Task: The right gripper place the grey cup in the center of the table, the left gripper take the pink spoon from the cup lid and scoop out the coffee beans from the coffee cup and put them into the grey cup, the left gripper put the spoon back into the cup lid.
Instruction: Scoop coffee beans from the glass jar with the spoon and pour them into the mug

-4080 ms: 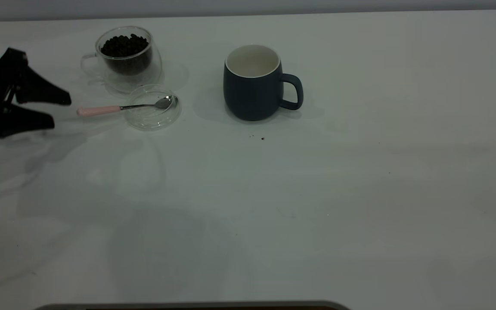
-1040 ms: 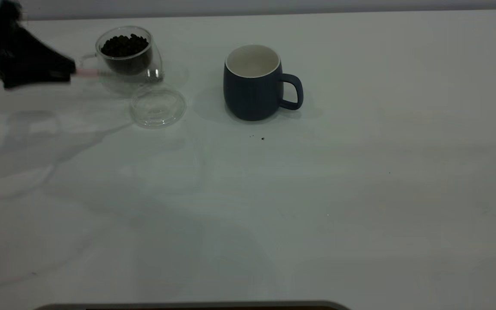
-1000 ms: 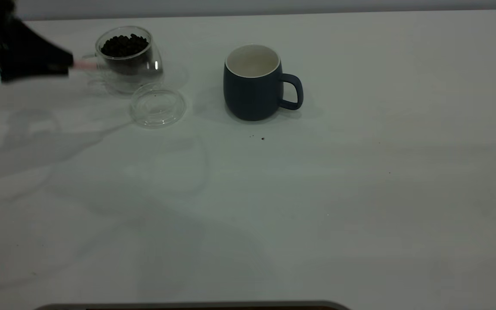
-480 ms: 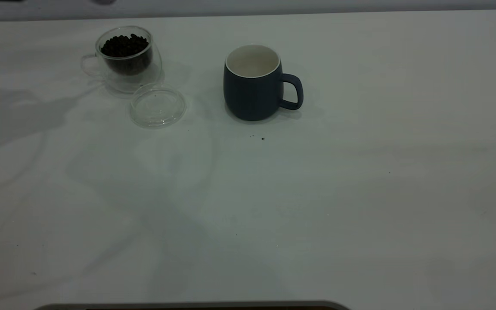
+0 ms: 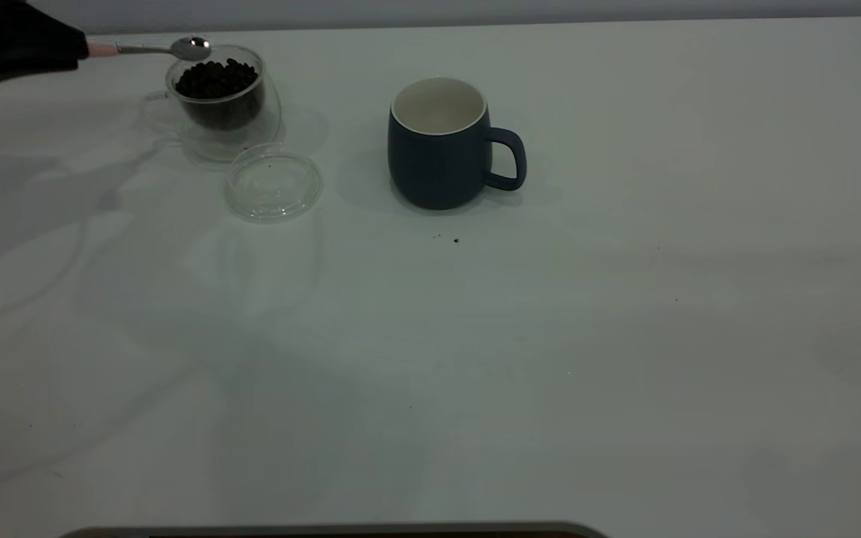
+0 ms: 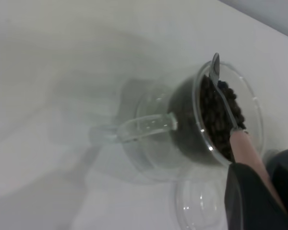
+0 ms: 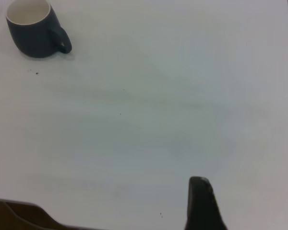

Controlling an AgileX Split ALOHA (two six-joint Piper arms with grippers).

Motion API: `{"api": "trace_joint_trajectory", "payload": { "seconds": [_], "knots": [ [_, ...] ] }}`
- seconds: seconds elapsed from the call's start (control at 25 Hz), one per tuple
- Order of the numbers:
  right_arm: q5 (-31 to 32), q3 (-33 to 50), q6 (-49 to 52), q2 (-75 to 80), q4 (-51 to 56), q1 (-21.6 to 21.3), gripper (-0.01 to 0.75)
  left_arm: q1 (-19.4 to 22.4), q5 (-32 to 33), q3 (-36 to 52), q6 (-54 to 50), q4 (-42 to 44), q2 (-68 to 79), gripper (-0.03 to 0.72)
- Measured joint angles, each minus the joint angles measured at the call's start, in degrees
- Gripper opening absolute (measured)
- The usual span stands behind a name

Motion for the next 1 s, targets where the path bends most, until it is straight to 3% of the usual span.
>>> {"api": "trace_joint_trajectory", "payload": {
  "seconds": [0.48,1.0],
  "knots": [
    [0.0,0.0,0.0,0.0,0.0,0.0,0.502,0.0,3.2,-0.4,2.2,0.0,4.7,0.127],
    [0.0,0.0,0.0,0.0,0.0,0.0,0.502,0.0,6.4,-0.4,-8.4,1.5,5.6,0.127]
  ]
}}
